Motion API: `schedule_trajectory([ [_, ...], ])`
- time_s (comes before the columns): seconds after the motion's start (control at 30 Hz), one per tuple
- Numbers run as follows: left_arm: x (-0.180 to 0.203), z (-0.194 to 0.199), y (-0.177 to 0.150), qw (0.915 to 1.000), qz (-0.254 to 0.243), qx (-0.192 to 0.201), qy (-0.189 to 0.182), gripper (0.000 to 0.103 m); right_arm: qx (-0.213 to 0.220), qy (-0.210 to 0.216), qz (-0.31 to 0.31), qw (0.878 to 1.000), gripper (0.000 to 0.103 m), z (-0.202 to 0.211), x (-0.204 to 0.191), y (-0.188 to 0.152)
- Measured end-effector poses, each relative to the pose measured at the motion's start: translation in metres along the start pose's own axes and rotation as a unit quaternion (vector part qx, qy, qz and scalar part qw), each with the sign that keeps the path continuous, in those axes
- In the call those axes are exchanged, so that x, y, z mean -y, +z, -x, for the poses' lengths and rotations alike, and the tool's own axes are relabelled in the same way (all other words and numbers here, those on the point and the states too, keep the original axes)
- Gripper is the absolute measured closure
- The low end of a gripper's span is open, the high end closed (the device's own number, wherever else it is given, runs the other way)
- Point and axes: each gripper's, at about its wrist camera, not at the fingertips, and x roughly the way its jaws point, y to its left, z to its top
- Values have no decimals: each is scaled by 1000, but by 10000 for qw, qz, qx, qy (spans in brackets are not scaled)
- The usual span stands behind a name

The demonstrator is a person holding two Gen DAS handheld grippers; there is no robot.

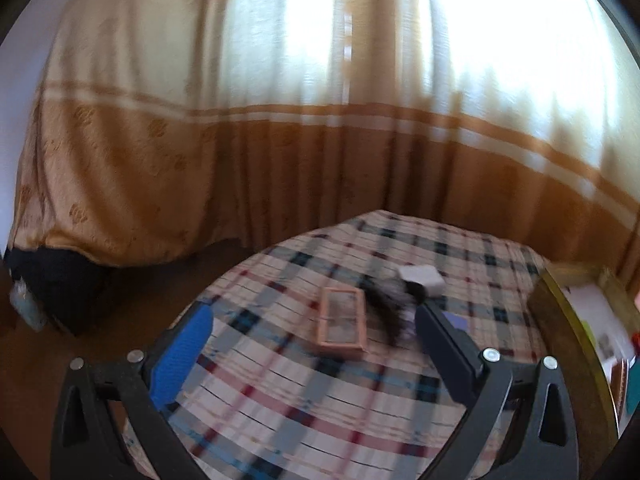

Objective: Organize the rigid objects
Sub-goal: 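Grasp the purple block with the right gripper and lift it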

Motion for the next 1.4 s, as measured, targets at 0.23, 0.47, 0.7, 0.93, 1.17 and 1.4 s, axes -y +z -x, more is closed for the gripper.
schedule_trajectory([
  [0.23, -28, -14, 7, 9991, 232, -98, 329, 1, -312, 189, -76, 9993, 11, -29, -15, -1],
  [0.47, -39, -30, 10, 9971, 250, -344, 630, 1, -1006, 217, -133, 9946, 11, -64, -22, -11],
  [0.7, -41, -47, 8, 9946, 288, -766, 632, 1, -1751, 306, -226, 9838, 13, -99, -30, -21],
  [0.93, -41, -57, 11, 9929, 165, -850, 811, 1, -2487, 527, -13, 9672, 22, -136, -53, -32],
  [1.17, -46, -71, 9, 9892, 270, -1225, 752, 1, -3036, 581, -122, 9509, 40, -162, -55, -41],
  [1.4, -53, -79, 5, 9859, 462, -1474, 645, 1, -3337, 628, -90, 9405, 43, -180, -67, -47],
])
